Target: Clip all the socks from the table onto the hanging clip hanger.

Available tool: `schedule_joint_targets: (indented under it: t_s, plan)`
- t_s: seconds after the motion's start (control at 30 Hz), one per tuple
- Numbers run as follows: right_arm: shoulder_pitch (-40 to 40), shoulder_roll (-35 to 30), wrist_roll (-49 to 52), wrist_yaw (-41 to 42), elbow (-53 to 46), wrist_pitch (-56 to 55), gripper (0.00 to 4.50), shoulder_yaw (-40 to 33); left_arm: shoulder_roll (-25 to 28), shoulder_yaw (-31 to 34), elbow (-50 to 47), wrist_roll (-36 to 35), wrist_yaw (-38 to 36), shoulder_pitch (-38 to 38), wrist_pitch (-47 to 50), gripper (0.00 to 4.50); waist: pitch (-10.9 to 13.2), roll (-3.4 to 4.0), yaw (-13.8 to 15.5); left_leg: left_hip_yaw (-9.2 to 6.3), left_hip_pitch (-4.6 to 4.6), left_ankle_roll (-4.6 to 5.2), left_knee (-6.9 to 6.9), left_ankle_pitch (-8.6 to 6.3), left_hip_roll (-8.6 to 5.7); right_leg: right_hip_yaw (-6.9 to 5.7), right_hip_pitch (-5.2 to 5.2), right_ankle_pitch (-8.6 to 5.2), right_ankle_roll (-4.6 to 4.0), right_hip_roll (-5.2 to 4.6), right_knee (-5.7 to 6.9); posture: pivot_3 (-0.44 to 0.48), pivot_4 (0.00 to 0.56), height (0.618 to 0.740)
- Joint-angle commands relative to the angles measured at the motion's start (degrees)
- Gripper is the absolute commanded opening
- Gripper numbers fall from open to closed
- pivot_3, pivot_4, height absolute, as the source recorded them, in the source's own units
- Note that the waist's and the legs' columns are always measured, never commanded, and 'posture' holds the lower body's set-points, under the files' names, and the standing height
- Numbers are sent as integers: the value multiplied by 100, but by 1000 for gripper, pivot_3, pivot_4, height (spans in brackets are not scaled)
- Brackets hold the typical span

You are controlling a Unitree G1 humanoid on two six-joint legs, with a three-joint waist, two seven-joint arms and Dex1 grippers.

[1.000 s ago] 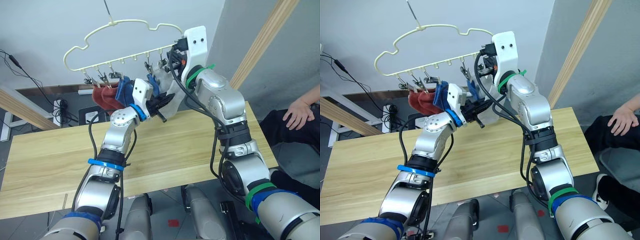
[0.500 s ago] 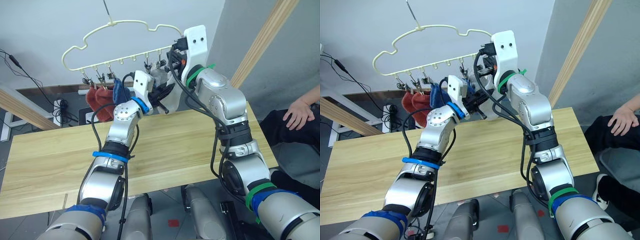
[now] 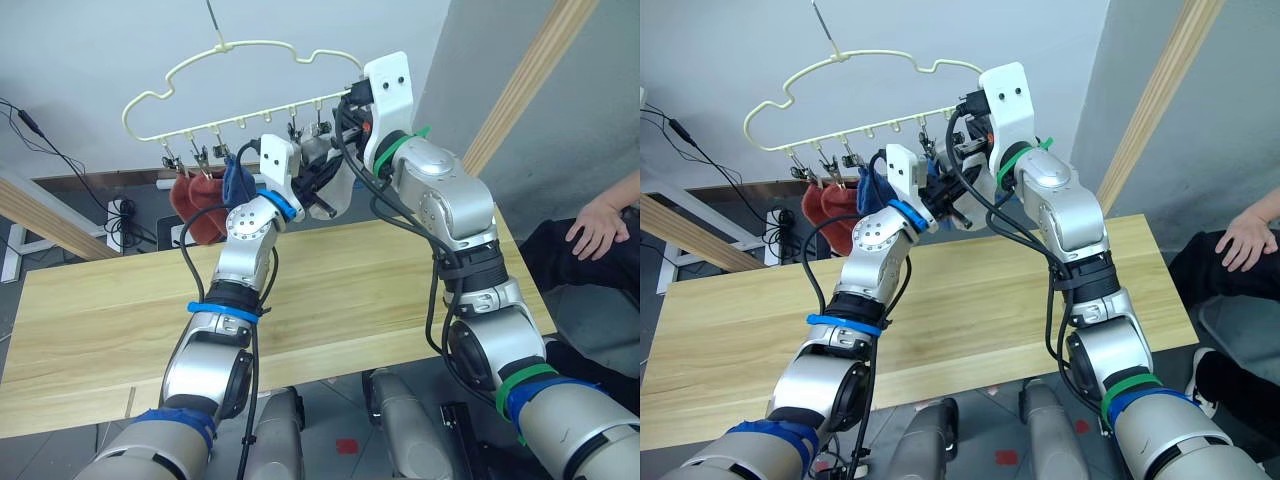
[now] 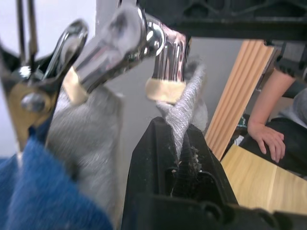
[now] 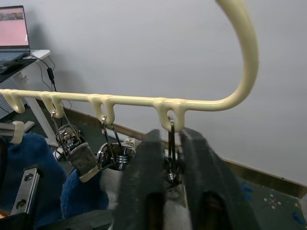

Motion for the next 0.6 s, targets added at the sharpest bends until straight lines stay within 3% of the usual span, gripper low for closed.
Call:
schedule_joint_targets:
  t_s: [0.03, 0.27, 0.3, 0.47, 0.6]
  plan:
    - [32, 63, 179, -9, -455, 18, 2007, -178, 5, 53, -320, -159, -186, -20, 71, 1128, 0, 0, -2, 0, 0, 0, 0, 0, 0, 0, 0, 0, 0, 0, 0, -121, 335, 740]
    - [331, 11, 754, 268, -1364, 525, 4500, -401, 457, -216, -842, 177, -482, 440, 327, 3340, 0, 0, -5, -2, 2, 0, -1, 0, 1, 0, 0, 0, 0, 1, 2, -104, 332, 740]
    - [430, -110, 812, 396, -1560, 619, 4500, -357, 593, -236, -1010, 205, -530, 567, 440, 3570, 0, 0, -4, -4, 2, 0, -1, 0, 2, -1, 0, 0, 0, 1, 3, -100, 329, 740]
    - [979, -1110, 898, 1372, -2412, 695, 4500, 75, 1410, -194, -2245, 157, -841, 1377, 1203, 3570, 0, 0, 11, -5, 1, 0, -1, 0, 1, -1, 1, -1, 1, 0, 0, -83, 319, 740]
    - [1396, -2094, 951, 2387, -2800, 467, 4500, 232, 2467, 63, -3698, 53, -1069, 2342, 2549, 3570, 0, 0, 6, -6, 2, 0, -3, 0, 3, -2, 0, -1, 1, 2, 0, -53, 303, 740]
